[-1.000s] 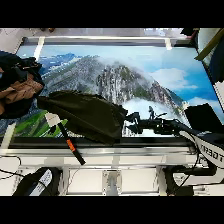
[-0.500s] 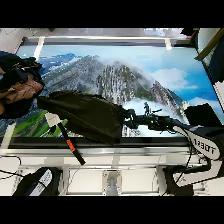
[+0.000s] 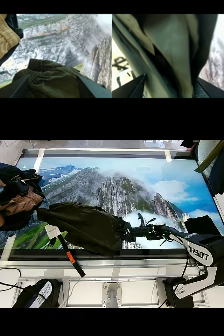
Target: Fold the clothes and pants, and hang the long-sleeved shirts on hangers.
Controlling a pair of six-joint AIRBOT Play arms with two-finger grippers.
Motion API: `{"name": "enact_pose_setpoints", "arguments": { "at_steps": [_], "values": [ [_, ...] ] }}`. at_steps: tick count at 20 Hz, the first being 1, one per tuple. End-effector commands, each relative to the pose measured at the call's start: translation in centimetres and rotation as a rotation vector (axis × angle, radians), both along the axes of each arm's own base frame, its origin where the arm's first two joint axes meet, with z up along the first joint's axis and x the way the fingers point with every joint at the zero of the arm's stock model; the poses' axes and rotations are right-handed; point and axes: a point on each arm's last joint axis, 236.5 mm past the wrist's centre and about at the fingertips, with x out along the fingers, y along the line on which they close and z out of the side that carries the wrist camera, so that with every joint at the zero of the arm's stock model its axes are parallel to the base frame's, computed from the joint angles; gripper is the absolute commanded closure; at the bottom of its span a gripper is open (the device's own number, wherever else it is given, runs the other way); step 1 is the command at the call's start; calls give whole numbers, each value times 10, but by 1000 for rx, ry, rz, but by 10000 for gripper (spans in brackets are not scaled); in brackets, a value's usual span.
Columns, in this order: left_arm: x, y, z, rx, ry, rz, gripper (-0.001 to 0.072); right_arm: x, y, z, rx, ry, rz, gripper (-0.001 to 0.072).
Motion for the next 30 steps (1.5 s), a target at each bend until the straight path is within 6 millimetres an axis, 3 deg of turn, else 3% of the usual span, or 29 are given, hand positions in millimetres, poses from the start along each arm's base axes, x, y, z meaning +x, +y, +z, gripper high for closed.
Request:
{"name": "enact_pose_setpoints", "arguments": {
  "at_steps": [1, 4, 6, 8, 9, 10, 11, 15, 17, 19, 21, 24, 27, 30],
  "values": [
    [-1, 0, 0, 0, 3, -1, 53, -18, 18, 1, 11, 4, 68, 57],
    [-1, 0, -1, 0, 6, -2, 53, -13, 29, 0, 7, -15, 35, 62],
    [-1, 0, -1, 0, 7, -2, 53, 1, 29, -2, -17, -38, -9, 143],
    [-1, 0, -1, 0, 7, -2, 53, 20, 33, 9, -19, -113, -11, 168],
    [-1, -1, -1, -1, 7, -2, 53, 31, 35, 17, -16, -149, -13, 302],
    [-1, 0, -1, 0, 7, -2, 53, 41, 39, 28, -4, -183, -12, 575],
    [-1, 0, -1, 0, 7, -2, 53, 50, 43, 38, 7, -212, -13, 697],
    [-1, 0, -1, 0, 7, -2, 53, 82, 46, 80, 61, -316, -19, 707],
    [-1, 0, -1, 0, 7, -2, 53, 104, 28, 105, 58, -383, -46, 707],
    [-1, 0, -1, 0, 6, -2, 54, 128, -12, 132, 24, -448, -106, 707],
    [-1, 0, -1, 0, 6, -2, 53, 144, -64, 159, -39, -511, -181, 707],
    [-1, 0, -1, 0, 6, -2, 54, 151, -174, 207, -194, -601, -344, 708],
    [-1, 0, -1, 0, 6, -2, 53, 125, -288, 254, -366, -661, -544, 707],
    [-1, 0, -1, 0, 6, -2, 53, 62, -386, 280, -537, -639, -726, 708]
  ]
}}
